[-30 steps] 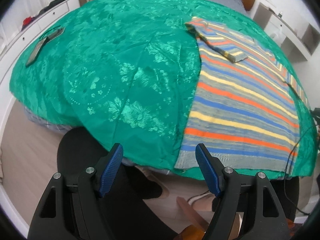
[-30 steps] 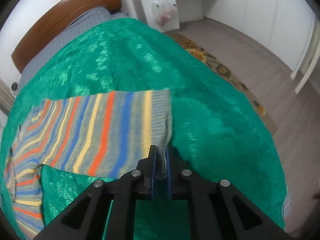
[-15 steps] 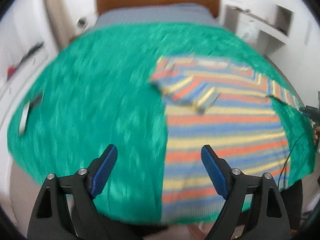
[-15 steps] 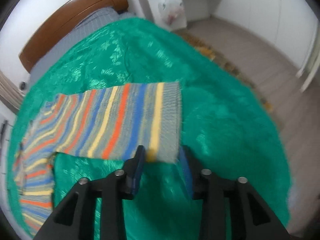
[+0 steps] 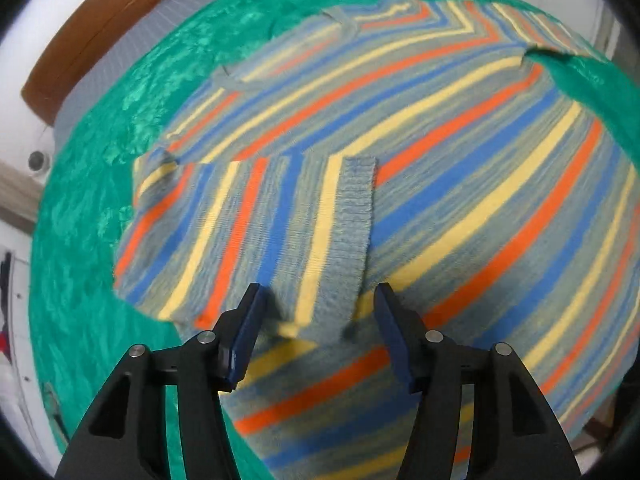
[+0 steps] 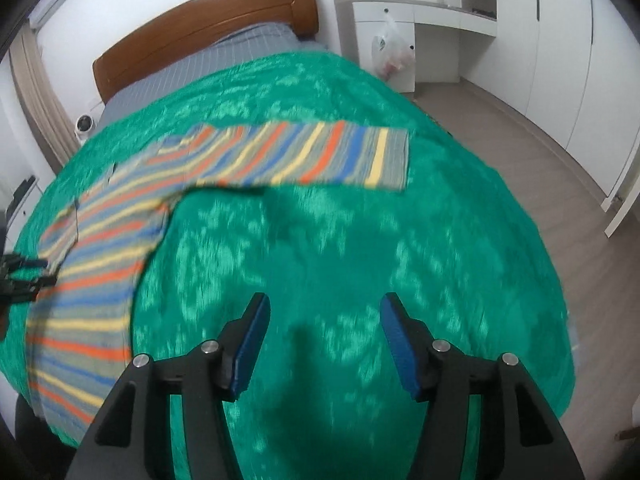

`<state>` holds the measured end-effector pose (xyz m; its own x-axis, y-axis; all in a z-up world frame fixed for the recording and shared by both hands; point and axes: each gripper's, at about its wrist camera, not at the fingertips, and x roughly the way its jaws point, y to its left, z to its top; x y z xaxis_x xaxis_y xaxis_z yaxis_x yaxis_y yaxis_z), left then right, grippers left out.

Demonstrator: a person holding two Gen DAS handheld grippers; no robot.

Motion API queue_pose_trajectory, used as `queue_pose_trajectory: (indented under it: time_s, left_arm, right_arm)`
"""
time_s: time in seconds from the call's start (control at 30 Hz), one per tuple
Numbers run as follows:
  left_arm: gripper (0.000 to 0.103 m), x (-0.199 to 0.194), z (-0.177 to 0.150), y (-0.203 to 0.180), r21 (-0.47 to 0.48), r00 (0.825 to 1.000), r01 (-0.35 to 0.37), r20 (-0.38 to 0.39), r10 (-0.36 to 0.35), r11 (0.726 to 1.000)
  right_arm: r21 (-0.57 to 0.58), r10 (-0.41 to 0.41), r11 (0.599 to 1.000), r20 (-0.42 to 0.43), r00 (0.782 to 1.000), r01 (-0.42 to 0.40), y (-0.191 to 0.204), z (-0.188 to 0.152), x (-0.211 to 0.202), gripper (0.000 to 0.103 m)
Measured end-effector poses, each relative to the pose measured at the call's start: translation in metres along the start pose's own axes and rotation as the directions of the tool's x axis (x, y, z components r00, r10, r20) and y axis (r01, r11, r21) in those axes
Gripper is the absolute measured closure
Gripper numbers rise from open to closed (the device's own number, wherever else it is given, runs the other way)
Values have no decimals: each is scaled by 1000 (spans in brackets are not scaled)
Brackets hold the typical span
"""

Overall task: Fold small clothes
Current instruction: 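Grasp the other sleeve cuff with the left gripper and lift it, then lay the held sleeve across the sweater body and open the left gripper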

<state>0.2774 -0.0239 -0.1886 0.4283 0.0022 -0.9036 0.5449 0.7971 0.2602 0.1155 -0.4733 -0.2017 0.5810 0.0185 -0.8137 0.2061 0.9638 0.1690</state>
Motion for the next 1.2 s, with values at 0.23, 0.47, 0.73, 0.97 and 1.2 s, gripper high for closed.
queue_pose_trajectory:
  time_s: [0.23,0.47,0.73,0.97,1.2]
  left_arm:
    - [100,-9,-3,22,-113,998,54,38,-49,992]
    - [100,-67,-66,185,-695,976,98,209,69,712]
    - [101,-33,-169,277,-932,985,-84,-26,169,352]
    - [101,-11,-186,264,-945,993,-75,-40,112,318]
    - [86,-5,-216,268,-972,998,-33,-18,66,234]
  right_arm:
    - [13,8,1000,-8,1000,-8,6,-20,2,46]
    - [6,-3,1000,-5,1000,3,7,-27,7,45]
    - [-34,-46,998,-5,999,46,17,-31,21,34]
    - [-78,-85,993,-9,996,84,24,-34,30,30]
    - [-86,-103,991,-13,995,101,28,-34,35,27]
